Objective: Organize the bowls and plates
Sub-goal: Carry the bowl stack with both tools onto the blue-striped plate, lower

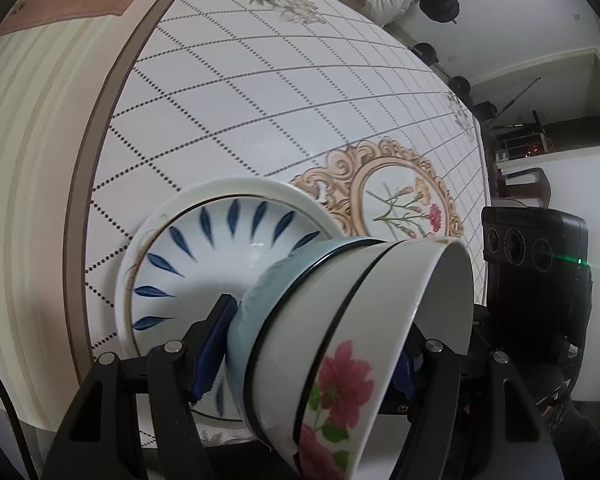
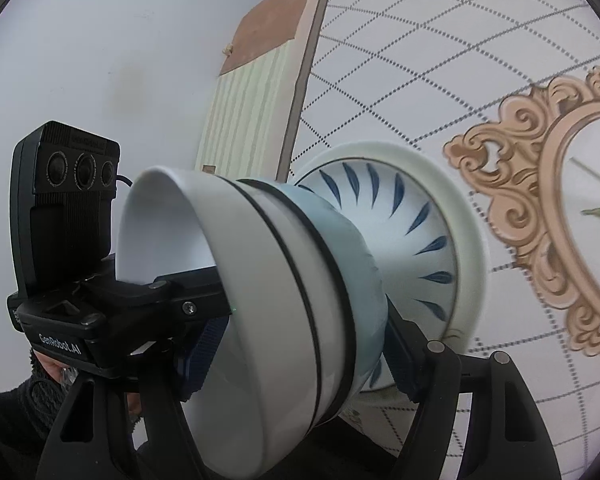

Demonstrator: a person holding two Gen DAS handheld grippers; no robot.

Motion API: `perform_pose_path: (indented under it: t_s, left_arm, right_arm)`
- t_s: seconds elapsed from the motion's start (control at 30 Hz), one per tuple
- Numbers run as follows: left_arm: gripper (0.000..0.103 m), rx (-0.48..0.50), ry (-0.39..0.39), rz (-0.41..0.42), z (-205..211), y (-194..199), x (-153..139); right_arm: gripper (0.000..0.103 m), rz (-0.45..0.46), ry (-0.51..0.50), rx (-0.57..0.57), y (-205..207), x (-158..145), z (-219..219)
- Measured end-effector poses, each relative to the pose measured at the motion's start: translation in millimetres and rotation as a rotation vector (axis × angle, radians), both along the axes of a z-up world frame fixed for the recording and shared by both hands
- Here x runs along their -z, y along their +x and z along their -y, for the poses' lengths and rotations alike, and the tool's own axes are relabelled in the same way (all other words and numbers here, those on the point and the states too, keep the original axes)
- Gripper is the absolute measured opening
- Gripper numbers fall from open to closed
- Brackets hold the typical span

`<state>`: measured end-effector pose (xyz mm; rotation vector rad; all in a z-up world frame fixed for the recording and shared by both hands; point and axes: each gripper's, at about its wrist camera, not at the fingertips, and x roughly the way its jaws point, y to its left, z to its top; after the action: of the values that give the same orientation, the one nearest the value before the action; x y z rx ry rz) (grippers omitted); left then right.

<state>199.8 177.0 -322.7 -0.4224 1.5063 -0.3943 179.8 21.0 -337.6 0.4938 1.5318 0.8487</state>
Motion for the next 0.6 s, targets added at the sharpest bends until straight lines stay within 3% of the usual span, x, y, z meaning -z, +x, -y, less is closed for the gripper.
perform_pose_path:
  t_s: [0.6]
  left_arm:
    - [0.066, 0.022, -0.040, -0.044, -18.0, 2.5, 35.6]
  right_arm:
    - [0.075, -0.031, -0.069, 0.017, -0.6, 33.9, -29.1]
